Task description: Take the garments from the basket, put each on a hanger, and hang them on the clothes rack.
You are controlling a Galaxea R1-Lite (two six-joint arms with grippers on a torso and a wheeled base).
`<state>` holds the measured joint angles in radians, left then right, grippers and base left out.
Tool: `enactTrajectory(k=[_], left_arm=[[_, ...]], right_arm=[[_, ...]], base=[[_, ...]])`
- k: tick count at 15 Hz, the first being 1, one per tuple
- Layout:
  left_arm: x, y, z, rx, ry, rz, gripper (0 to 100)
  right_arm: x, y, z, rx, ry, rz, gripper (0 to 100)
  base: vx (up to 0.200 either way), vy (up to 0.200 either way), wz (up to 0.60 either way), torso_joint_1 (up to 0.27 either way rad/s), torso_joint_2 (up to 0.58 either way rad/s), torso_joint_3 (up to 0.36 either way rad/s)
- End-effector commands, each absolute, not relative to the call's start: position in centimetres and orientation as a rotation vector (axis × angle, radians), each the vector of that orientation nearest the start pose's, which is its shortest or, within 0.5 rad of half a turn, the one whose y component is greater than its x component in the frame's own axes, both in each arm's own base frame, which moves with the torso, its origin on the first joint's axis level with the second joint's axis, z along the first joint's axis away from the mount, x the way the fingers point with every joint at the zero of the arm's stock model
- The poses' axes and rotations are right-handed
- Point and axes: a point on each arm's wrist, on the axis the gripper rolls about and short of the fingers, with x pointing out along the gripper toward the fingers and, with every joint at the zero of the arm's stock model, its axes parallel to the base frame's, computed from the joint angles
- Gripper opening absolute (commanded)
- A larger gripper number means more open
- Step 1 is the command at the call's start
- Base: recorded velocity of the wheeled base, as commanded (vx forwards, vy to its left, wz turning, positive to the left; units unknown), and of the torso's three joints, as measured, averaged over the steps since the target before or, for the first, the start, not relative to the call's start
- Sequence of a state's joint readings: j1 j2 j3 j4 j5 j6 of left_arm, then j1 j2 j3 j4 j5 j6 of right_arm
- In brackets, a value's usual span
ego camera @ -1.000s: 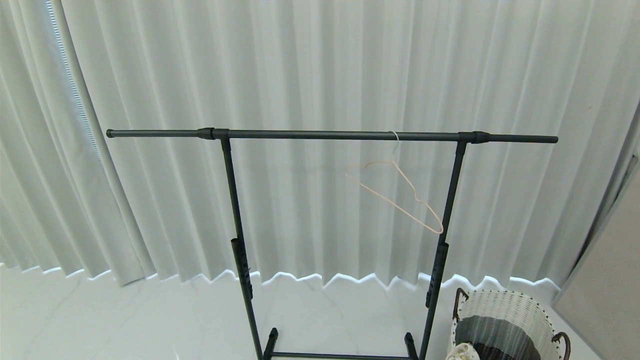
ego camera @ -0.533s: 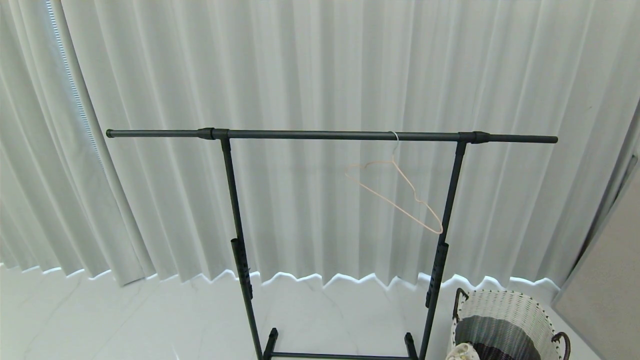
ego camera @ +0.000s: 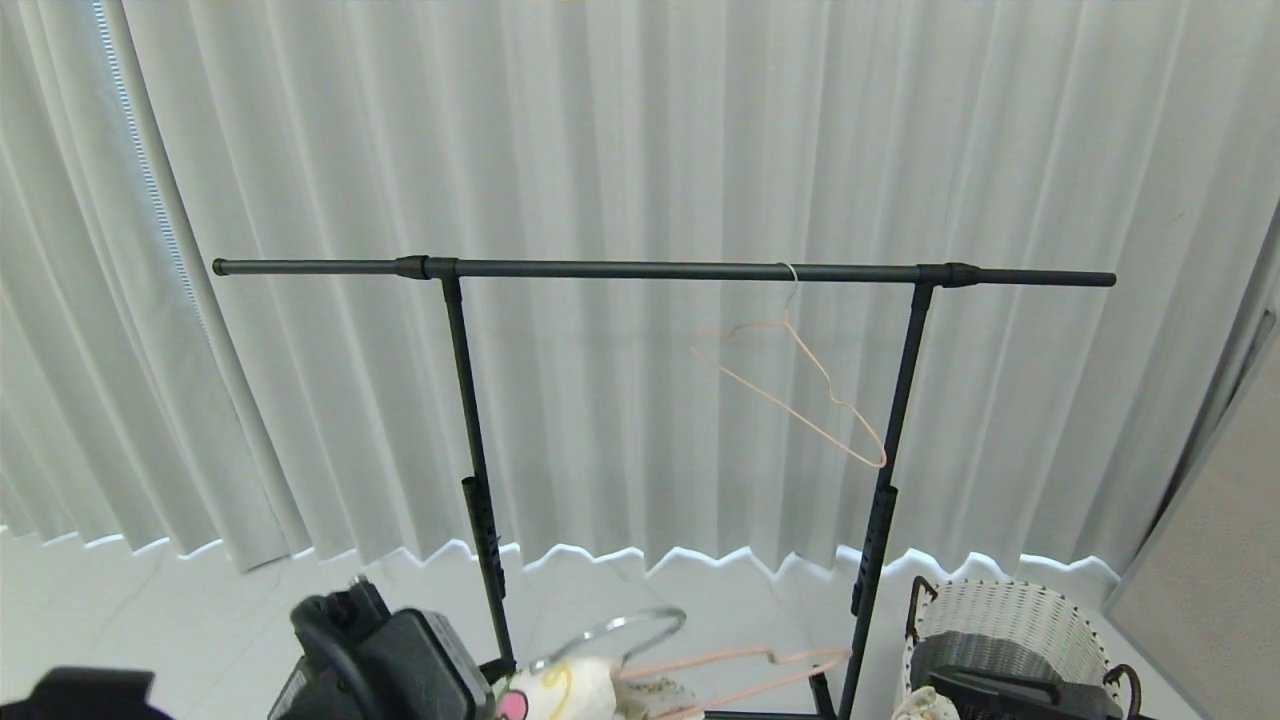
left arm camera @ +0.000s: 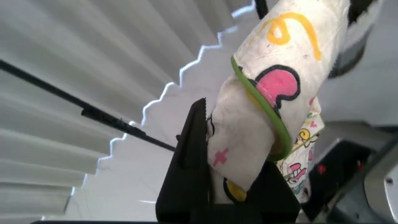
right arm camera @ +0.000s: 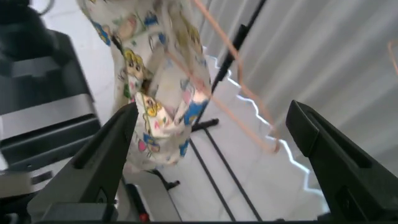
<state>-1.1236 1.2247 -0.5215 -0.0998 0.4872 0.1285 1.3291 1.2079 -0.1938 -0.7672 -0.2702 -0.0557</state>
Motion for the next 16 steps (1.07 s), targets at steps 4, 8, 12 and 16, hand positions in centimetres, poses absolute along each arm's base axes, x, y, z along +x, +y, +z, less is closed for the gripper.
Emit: enactTrajectory(k=[4,8,12,16], left_arm=[[10.9,-14.6,22.2,0.403,0.278,-0.516,0],[11.9,-15.1,25.3,0.312,0.208,-0.483,0],[12.3,-15.8,26.8,0.258,0.183,-0.487,0],[12.3,-16.0,27.1,0.249,0.174,-0.492,0]], right_arm=[[7.3,15.1,14.3,-0.192,0.289,0.871,100],[10.7,19.8,16.5,-0.079,0.291,0.807,100],[13.5,23.0,16.6,-0.056,0.297,0.752,100],[15.7,24.8,15.8,-0.051,0.31,0.65,100]], base=[[0.0,0.0,0.0,0.0,0.0,0.0],[0.0,0.0,0.0,0.0,0.0,0.0],[0.0,0.0,0.0,0.0,0.0,0.0],[0.0,0.0,0.0,0.0,0.0,0.0]])
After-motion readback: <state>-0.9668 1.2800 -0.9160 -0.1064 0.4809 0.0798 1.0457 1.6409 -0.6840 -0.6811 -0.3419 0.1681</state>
